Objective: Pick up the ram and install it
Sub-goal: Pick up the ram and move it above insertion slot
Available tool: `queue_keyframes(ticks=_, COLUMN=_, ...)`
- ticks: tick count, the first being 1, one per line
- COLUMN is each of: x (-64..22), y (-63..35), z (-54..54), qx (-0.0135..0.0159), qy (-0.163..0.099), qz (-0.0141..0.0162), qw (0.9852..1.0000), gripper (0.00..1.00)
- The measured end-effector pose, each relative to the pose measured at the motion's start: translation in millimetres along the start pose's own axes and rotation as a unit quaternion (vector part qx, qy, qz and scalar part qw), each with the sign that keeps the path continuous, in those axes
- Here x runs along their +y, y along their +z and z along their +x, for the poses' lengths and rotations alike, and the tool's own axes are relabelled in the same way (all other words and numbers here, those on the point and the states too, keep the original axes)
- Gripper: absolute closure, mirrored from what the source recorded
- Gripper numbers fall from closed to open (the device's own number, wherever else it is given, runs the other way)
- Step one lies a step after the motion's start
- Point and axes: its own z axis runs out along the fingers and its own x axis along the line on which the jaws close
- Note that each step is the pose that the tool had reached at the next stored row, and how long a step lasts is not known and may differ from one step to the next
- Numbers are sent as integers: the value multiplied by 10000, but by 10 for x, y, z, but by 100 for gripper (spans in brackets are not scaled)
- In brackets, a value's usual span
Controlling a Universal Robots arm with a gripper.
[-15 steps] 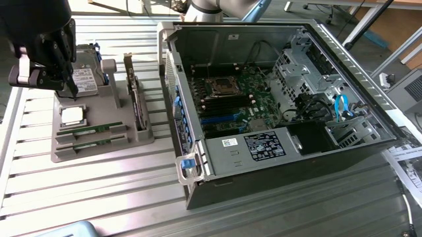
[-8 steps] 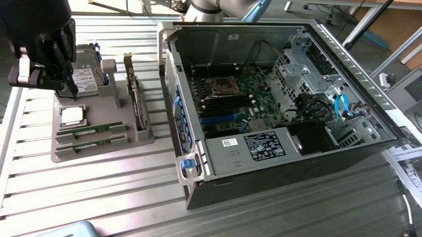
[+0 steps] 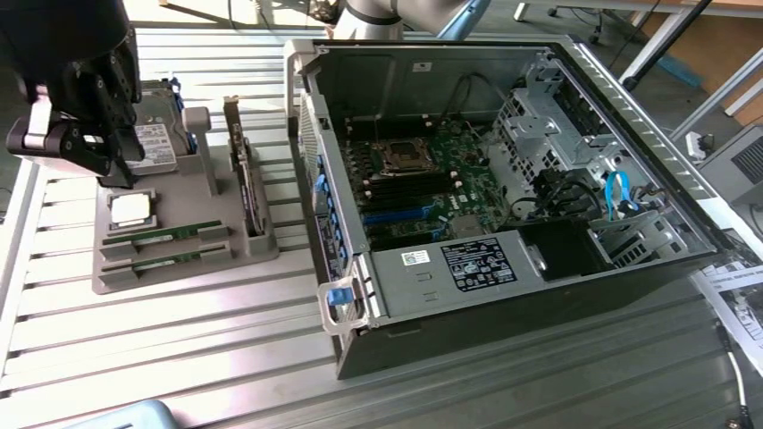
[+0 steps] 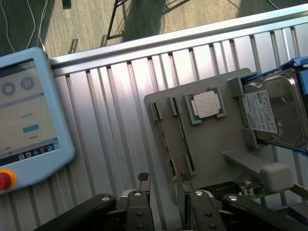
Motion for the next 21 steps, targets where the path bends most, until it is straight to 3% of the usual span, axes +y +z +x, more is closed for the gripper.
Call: queue_keyframes(ticks=21, x=0, y=52, z=0, qx=0, qy=-12, qz=0, qw=10000, gripper=64)
